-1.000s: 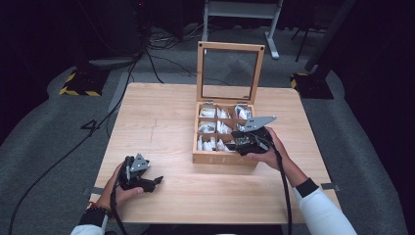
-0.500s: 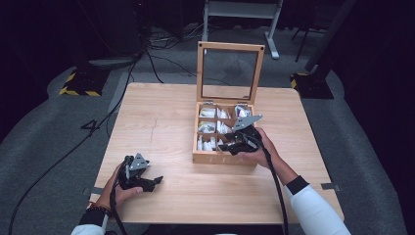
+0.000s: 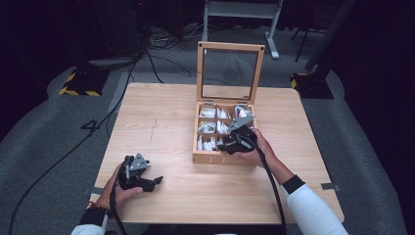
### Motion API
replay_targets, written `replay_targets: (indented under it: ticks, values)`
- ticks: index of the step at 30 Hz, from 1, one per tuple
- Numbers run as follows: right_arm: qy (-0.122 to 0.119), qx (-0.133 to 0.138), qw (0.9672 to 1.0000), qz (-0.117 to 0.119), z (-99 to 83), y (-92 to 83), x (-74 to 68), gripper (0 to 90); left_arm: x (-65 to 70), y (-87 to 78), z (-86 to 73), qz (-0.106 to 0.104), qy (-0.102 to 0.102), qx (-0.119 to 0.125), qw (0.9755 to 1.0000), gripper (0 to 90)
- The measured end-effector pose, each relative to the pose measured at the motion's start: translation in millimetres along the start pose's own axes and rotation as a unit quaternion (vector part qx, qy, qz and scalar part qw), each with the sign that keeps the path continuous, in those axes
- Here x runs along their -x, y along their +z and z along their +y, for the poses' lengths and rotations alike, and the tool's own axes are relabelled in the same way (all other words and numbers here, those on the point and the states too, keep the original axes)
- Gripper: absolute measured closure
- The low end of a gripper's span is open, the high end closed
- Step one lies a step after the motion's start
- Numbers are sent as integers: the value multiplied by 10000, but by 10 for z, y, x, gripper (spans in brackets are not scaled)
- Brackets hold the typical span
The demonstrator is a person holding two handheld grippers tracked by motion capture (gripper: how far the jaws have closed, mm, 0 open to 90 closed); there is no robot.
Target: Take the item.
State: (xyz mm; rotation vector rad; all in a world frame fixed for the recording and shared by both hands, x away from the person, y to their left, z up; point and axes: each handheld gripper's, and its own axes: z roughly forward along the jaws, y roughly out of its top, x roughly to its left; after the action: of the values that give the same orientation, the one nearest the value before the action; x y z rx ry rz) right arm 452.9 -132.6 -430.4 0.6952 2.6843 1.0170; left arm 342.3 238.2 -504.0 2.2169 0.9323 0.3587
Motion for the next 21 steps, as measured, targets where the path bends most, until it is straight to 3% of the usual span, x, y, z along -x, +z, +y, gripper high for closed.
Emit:
replay_targets:
  ticks: [5, 11, 16, 21]
  values:
    - [-15, -387, 9992, -35, -12, 69, 0, 673, 0, 0, 0, 3, 6, -1, 10000, 178]
    - [-56, -619, 9981, 18, -4, 114, -20, 818, 1, 0, 0, 0, 11, -1, 10000, 178]
    - [-66, -548, 9985, 23, -14, 85, -17, 875, 0, 0, 0, -1, 11, -1, 10000, 178]
    - [-48, -313, 9995, -38, -42, 7, 7, 893, -1, 0, 0, -6, 8, -4, 10000, 178]
